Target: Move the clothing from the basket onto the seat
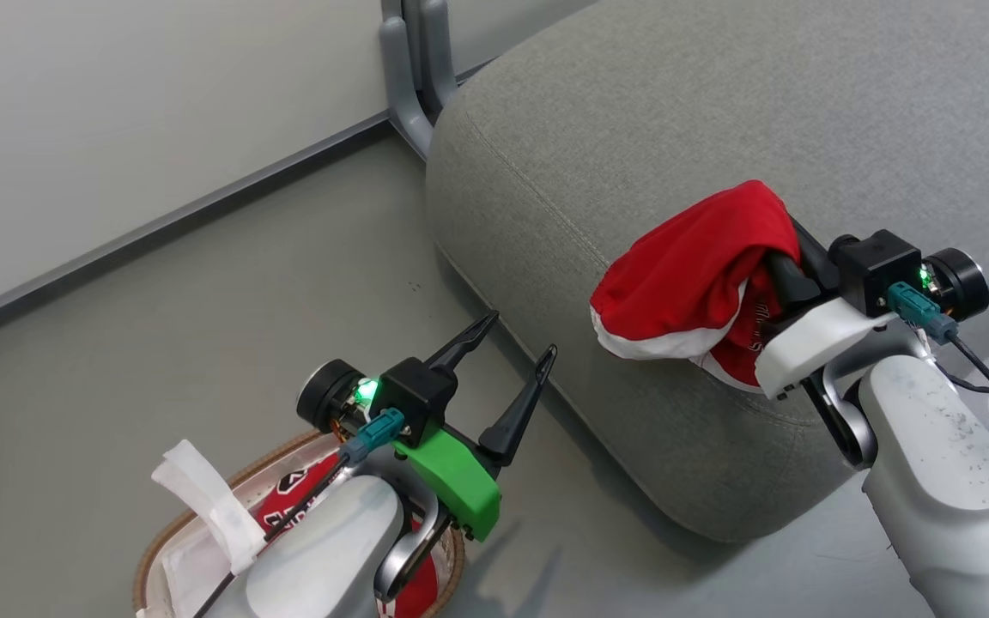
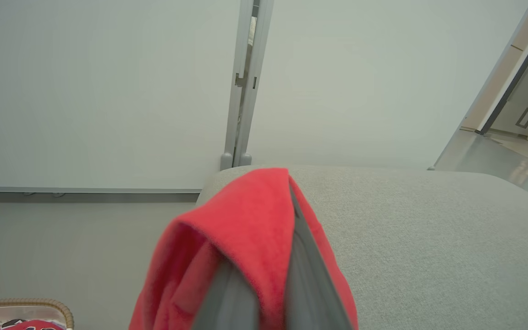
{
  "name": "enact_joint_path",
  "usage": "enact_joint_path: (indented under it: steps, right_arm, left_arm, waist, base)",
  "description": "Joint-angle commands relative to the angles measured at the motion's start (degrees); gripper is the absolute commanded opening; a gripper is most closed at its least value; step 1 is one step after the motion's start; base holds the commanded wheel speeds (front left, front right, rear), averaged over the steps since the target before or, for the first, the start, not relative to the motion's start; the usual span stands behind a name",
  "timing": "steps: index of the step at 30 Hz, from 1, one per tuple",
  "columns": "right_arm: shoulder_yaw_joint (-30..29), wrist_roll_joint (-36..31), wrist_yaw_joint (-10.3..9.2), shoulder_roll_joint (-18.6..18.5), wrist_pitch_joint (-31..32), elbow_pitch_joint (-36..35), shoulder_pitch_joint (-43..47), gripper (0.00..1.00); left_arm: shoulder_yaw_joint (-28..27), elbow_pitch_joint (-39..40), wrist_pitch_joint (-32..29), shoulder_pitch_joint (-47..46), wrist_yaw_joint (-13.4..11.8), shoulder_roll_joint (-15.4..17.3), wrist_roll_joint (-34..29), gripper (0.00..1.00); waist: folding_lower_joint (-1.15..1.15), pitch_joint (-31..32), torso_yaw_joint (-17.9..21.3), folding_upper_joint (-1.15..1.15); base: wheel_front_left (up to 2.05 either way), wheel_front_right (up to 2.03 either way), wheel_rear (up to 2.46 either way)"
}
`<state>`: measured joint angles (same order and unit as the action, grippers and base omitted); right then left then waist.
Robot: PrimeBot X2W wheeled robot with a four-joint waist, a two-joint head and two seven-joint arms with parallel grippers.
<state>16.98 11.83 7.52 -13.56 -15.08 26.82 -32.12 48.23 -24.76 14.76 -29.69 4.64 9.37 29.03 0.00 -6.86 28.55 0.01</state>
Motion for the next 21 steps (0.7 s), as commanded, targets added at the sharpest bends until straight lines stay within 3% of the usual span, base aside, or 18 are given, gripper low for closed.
enact_joint_path:
  steps: [1,12,21]
  right_arm:
    - [-0.9,-0.47,-0.06,0.34,-0.14,-0.7,0.81,0.0]
    - [-3.3,0.05,-0.07,1.8,-0.14,0.79,-2.59,0.0]
    - [-4.18,3.89,-0.07,-4.68,1.54,6.55,-18.91,0.0]
  left_arm:
    - [0.09,-0.16,0.21,-0.97,0.22,0.14,-0.26,1.0]
    - [0.91,2.22,-0.56,-1.97,-0.98,1.47,-1.41,1.0]
    - [0.88,9.29,-3.46,-4.14,-2.79,4.44,-3.3,1.0]
  waist:
    - [0.0,-3.62,3.14,-0.01]
    - [0.0,-7.39,3.02,-0.01]
    - [0.0,-15.42,-2.69,-0.01]
  base:
    - [0.0,0.0,0.0]
    - [0.0,0.0,0.0]
    - [0.0,0.0,0.0]
